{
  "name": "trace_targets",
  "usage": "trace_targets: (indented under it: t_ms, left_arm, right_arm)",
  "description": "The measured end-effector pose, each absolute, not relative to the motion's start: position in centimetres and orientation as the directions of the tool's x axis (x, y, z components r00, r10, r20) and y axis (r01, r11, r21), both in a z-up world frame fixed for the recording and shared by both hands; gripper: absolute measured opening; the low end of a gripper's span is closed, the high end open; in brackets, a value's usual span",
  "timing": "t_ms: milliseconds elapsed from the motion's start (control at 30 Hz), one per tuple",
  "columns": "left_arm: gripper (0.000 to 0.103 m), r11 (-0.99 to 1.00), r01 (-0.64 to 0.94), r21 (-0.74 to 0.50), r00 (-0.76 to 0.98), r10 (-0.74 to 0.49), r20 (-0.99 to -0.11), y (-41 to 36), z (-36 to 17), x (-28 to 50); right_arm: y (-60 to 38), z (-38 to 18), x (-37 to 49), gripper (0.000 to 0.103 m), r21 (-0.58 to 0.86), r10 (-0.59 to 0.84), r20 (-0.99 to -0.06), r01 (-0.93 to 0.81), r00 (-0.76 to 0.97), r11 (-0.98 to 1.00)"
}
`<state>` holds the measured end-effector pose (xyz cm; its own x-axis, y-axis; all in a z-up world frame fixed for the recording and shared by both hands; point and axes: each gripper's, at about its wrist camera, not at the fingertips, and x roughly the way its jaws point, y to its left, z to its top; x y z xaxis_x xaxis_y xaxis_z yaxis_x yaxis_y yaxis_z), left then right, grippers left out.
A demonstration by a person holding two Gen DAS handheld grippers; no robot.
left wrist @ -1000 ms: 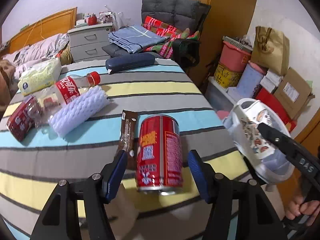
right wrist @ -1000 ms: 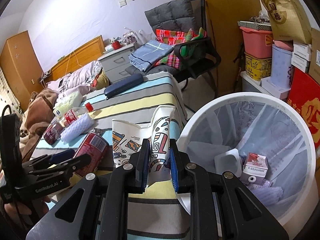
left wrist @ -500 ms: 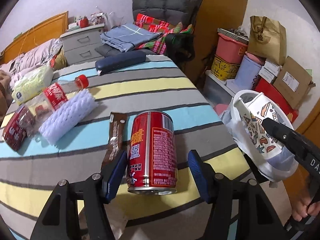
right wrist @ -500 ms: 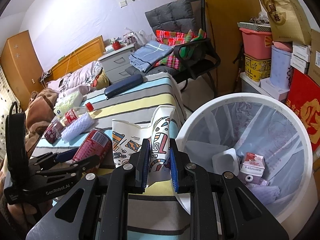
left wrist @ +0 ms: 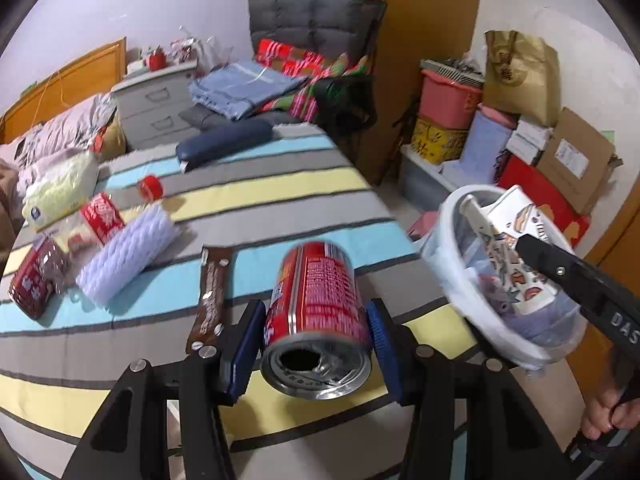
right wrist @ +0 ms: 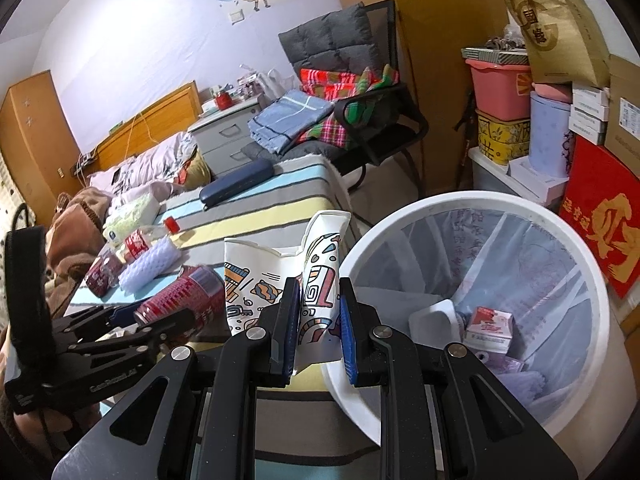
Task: Collect trash
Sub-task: 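Hold the paper cup over the wastebasket with the right tool while the left tool brings the red can over, then open both tools to drop the red can and paper cup into the wastebasket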
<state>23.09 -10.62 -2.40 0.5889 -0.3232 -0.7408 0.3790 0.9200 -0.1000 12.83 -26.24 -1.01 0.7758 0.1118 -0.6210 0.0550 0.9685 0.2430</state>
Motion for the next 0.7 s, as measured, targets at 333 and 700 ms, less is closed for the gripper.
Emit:
trace_targets:
  t_ms: [333, 700]
  left_arm:
    - [0.052, 0.893, 0.442, -0.087, 0.624, -0.376, -0.686, -13.4, 0.9, 20.5]
    - [0.052, 0.835, 0.543, -0.093, 0.610, -0.467, -0.640, -19.3, 3.6, 19.4]
  right_arm:
    - [-28.5, 0.8, 10.7, 0.019, 0.235, 0.058, -0.582, 0.100, 0.812, 0.967]
    - [-32.1, 1.4, 9.9, 0.019, 0.219, -0.020, -0.574, 0.177, 0.819, 0.960]
